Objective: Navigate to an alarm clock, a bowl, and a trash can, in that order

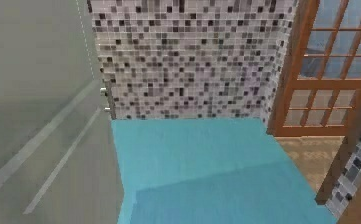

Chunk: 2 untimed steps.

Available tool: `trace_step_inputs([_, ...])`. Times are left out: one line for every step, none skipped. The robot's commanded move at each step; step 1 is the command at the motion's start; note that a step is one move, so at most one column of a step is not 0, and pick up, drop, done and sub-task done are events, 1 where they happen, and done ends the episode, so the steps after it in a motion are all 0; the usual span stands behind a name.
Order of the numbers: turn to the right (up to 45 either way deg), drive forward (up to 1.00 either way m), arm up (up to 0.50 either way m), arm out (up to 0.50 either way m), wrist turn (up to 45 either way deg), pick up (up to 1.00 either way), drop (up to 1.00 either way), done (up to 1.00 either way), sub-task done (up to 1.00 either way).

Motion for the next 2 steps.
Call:
trace_step_inputs([0.0, 0.45, 0.00, 0.00, 0.0, 0.00, 0.00, 0.00, 0.00])
trace_step_inputs([33.0, 0.00, 0.00, 0.00, 0.0, 0.00, 0.00, 0.00, 0.00])
